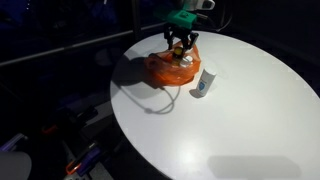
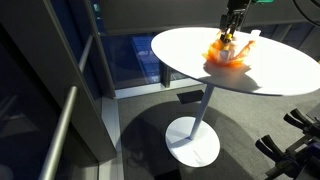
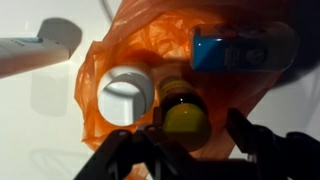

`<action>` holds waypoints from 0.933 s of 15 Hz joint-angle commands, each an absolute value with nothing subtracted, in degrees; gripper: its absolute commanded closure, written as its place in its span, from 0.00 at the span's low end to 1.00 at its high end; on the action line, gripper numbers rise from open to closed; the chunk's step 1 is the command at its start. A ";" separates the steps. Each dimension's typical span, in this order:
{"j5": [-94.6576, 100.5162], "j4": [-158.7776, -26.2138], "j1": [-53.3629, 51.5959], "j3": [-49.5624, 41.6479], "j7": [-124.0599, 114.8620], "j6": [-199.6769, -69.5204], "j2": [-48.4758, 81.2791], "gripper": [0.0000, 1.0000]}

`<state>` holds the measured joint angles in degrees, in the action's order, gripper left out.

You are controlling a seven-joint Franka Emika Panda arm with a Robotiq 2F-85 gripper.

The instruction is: Remove the brown bottle from the plastic bag and put it on the table

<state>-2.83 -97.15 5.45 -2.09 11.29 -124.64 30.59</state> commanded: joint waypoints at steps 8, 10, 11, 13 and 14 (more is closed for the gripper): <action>-3.38 -94.64 7.07 -1.21 12.65 -123.67 31.37 0.48; -3.51 -94.44 7.34 -1.14 12.91 -123.52 31.38 0.51; -3.50 -94.40 7.42 -1.15 12.98 -123.50 31.31 0.71; -3.34 -94.65 7.49 -1.20 13.06 -123.62 30.87 0.78; -3.27 -94.67 7.50 -1.24 13.00 -123.56 30.71 0.80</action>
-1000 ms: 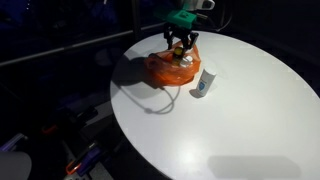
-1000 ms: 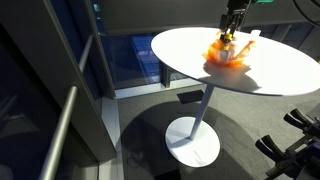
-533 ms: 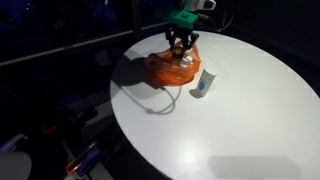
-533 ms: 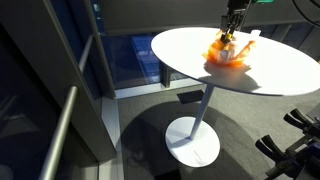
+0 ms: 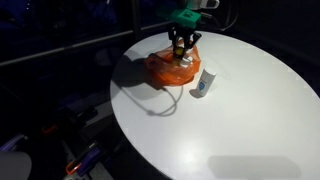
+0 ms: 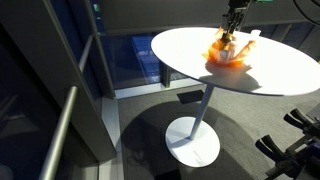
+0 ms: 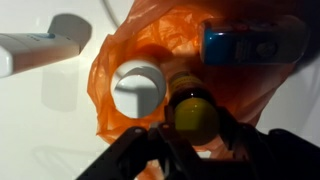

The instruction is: Remove the brown bottle from the plastic bag and put it on the table

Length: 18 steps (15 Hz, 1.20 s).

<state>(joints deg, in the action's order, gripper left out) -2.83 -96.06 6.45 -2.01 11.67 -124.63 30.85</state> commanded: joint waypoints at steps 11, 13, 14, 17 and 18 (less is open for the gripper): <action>-3.78 -95.03 7.84 -0.41 16.16 -120.52 23.32 0.80; -3.92 -93.98 7.97 -0.87 15.59 -118.93 21.54 0.80; -3.95 -93.44 8.05 -1.09 15.40 -118.18 20.74 0.80; -4.46 -90.59 9.03 -2.06 14.59 -115.89 19.32 0.80; -4.59 -89.61 9.46 -2.51 14.24 -115.58 19.26 0.80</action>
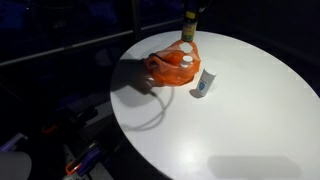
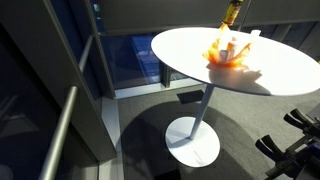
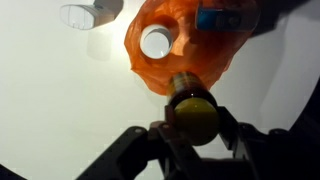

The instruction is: Remove the brown bottle from the plastic bag and put it on the table

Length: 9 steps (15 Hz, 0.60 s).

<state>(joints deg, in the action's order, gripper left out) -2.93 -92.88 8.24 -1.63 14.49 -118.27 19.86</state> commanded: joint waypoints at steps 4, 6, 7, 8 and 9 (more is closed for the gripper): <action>-5.43 -85.82 11.42 -4.13 13.71 -114.54 20.64 0.80; -6.07 -84.56 12.48 -4.83 13.57 -114.57 21.77 0.80; -6.42 -84.22 12.95 -5.08 13.58 -114.79 22.26 0.80; -6.79 -83.90 13.40 -5.29 13.56 -114.99 22.86 0.80; -7.06 -83.47 13.83 -5.45 13.60 -115.08 23.55 0.80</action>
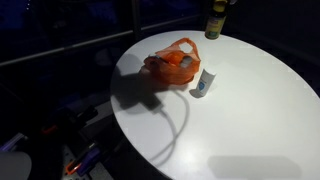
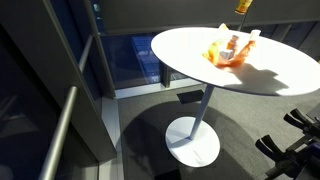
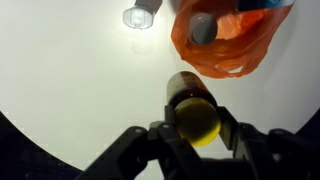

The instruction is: Remove the brown bottle from the plastic bag and put it on the table

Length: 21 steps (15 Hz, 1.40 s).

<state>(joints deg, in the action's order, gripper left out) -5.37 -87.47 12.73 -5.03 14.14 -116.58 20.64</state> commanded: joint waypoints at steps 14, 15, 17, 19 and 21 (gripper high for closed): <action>-5.91 -74.38 16.86 -6.41 11.29 -110.10 37.02 0.80; -5.74 -73.88 16.92 -6.51 11.06 -109.97 37.85 0.80; -5.45 -73.08 17.00 -6.70 10.69 -110.12 39.41 0.80; -5.18 -72.39 16.95 -6.93 10.23 -110.25 40.87 0.80; -4.96 -71.77 16.88 -7.14 9.49 -110.19 42.23 0.80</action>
<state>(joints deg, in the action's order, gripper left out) -6.05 -75.83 16.61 -7.00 11.73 -112.25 39.44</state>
